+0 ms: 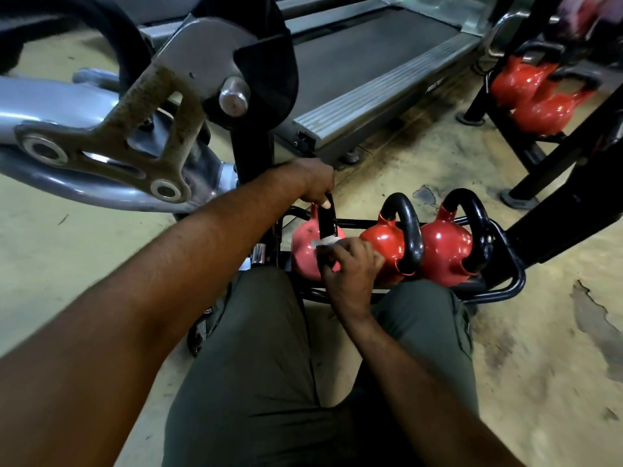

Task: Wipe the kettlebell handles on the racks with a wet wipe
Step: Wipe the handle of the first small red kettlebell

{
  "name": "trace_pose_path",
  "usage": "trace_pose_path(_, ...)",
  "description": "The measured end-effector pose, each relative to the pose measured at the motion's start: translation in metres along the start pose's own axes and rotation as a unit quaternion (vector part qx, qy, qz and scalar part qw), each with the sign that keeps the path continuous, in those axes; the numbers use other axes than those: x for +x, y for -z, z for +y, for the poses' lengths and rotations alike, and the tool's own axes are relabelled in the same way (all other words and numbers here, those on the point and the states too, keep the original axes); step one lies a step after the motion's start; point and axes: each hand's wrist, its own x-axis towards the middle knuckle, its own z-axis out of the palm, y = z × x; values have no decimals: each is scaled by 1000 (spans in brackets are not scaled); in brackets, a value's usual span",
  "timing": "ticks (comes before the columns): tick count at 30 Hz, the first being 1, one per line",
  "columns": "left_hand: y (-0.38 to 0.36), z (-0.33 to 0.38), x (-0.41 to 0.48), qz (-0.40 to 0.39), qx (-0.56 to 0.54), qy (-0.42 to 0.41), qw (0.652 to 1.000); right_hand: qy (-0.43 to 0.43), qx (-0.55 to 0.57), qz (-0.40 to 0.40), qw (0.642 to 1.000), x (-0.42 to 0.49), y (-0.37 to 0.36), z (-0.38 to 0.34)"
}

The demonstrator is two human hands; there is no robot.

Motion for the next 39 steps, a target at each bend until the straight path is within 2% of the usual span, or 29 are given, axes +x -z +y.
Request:
trace_pose_path(3,3,6,3,9,-8,-8,1000,-13,51,11,999,14,5,7)
trace_pose_path(8,-9,0,2,3,-9,0,1000,64,-19,-27,997,-3,-5,-6)
trace_pose_path(10,-9,5,3,2,-12,-5,1000,24,-23,-35,999,-18,-3,4)
trace_pose_path(12,-5,8,6,4,-21,-11,1000,-51,0,-37,998,-24,2,18)
trace_pose_path(15,-3,1,4,10,-32,-1,999,-102,126,-37,986,-16,5,20)
trace_pose_path(19,-9,3,2,13,-31,4,999,-184,294,-56,936,-18,11,14)
trace_pose_path(23,-7,7,3,14,-56,6,998,-303,427,-92,847,-22,13,20)
trace_pose_path(26,-8,-2,1,12,-67,24,997,-321,445,-168,819,-6,7,20)
trace_pose_path(28,-10,-2,2,9,-71,29,997,-365,468,-208,778,10,7,16)
trace_pose_path(30,-9,4,4,10,-78,28,996,-412,474,-219,747,32,14,12)
trace_pose_path(31,-7,7,4,11,-85,29,996,-424,468,-212,745,42,17,12)
trace_pose_path(32,-5,8,5,13,-92,32,995,-423,461,-194,756,49,20,10)
trace_pose_path(33,-4,8,5,16,-97,35,995,-402,442,-171,784,52,19,10)
trace_pose_path(34,-3,7,6,18,-98,41,994,-356,405,-148,829,50,19,9)
trace_pose_path(36,-5,4,5,18,-105,56,993,-207,269,-118,933,29,16,11)
trace_pose_path(37,-6,3,5,16,-107,62,992,-126,187,-100,969,17,15,13)
trace_pose_path(39,-6,3,5,16,-111,70,991,21,47,-71,996,9,16,20)
